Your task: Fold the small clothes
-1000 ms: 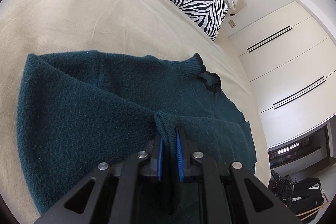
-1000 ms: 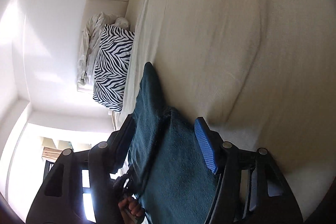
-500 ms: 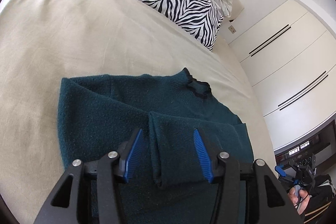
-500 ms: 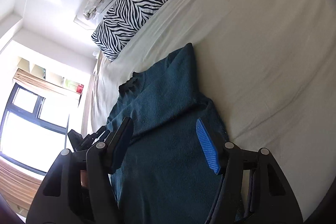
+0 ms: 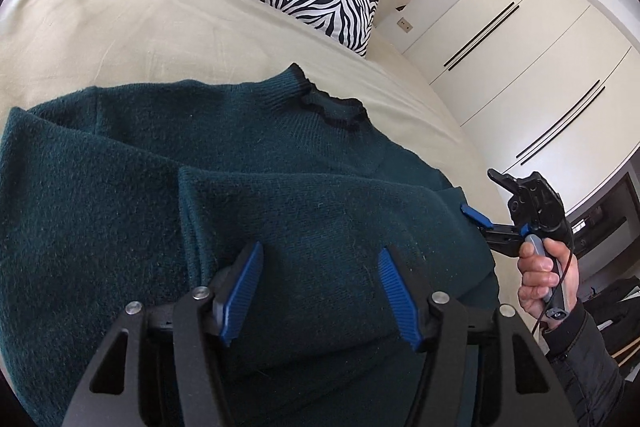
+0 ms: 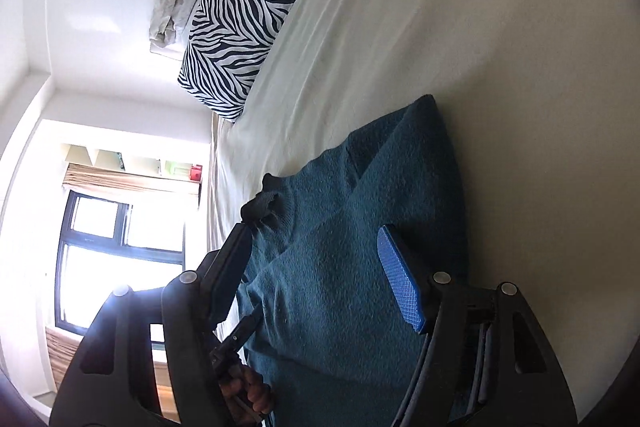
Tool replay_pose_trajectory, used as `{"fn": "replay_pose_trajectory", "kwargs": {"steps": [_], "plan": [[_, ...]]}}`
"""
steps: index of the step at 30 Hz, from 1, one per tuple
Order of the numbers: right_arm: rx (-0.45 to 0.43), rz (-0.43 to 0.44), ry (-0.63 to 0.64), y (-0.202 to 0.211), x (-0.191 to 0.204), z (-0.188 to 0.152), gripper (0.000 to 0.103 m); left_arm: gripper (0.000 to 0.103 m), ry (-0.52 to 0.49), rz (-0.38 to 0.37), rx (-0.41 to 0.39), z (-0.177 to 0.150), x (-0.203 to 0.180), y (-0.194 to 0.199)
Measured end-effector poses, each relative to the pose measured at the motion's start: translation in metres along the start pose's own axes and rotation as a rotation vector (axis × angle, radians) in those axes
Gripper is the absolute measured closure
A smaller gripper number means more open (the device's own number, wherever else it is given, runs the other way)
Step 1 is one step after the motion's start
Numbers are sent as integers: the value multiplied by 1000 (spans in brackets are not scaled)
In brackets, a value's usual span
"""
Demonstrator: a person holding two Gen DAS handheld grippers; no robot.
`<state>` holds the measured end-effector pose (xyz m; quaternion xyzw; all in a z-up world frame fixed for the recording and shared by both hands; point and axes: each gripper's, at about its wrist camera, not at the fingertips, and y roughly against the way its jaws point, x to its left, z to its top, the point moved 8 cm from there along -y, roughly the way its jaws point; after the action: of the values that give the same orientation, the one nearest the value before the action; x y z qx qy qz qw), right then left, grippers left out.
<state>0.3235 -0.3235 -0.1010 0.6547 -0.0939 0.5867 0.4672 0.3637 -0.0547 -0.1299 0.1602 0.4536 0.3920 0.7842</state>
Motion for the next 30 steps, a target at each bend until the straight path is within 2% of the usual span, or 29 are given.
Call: {"fn": "replay_pose_trajectory", "kwargs": {"steps": [2,4,11,17,20,23,25,30], "plan": [[17,5,-42,-12,-14,8,39,41,-14,1,-9,-2,0,-1],[29,23,-27,-17,-17,6,40,41,-27,6,-16,-4,0,-1],[152,37,63,12,-20,-52,39,41,-8,-14,-13,-3,0,-3],[124,44,37,51,-35,-82,40,41,-16,19,19,-21,-4,19],[53,9,17,78,-44,-89,39,40,-26,45,44,-38,-7,43],[-8,-32,4,105,-52,-103,39,39,8,86,75,-65,-2,72],[-14,-58,23,121,-52,-123,38,39,16,96,77,-88,-1,98],[-9,-137,117,172,-53,-196,38,28,90,82,75,-154,-2,163]]}}
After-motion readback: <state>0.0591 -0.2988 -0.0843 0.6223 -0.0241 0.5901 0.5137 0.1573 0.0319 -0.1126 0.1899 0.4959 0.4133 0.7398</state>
